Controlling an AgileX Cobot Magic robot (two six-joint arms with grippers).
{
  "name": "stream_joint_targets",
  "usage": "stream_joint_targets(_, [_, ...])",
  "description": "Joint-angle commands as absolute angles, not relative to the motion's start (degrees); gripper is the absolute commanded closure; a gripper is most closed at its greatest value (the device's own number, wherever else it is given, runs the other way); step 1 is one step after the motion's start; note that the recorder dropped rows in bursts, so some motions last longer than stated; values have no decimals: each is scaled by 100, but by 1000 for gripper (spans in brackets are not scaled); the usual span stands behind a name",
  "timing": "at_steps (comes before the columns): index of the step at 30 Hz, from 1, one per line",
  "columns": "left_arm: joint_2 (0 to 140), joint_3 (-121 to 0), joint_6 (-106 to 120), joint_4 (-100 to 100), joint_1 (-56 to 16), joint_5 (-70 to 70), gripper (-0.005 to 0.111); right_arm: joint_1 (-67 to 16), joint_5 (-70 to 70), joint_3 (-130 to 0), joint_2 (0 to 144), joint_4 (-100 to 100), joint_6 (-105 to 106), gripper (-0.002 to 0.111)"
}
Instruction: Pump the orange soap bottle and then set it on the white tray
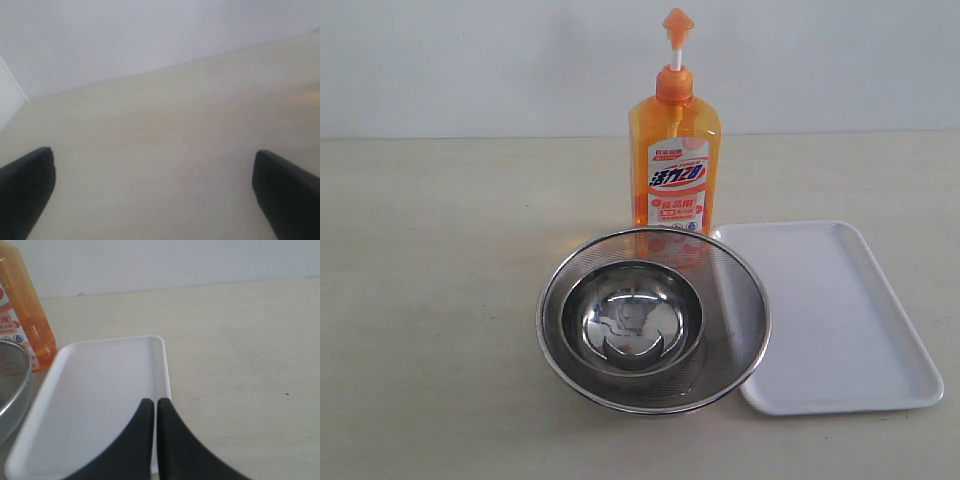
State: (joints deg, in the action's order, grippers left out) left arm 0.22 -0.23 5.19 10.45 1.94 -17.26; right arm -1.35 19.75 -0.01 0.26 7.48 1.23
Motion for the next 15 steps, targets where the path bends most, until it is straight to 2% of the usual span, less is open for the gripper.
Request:
stream_joint_targets(1, [0,0,560,1432,211,-1633,-3,-117,1914,0,0,728,137,108])
stream_joint_targets(6, [0,0,469,1393,211,-1305,-3,-117,1914,0,0,728,137,108])
stream_joint_targets(15, [0,0,-59,1393,211,521,-3,-117,1914,0,0,728,137,108])
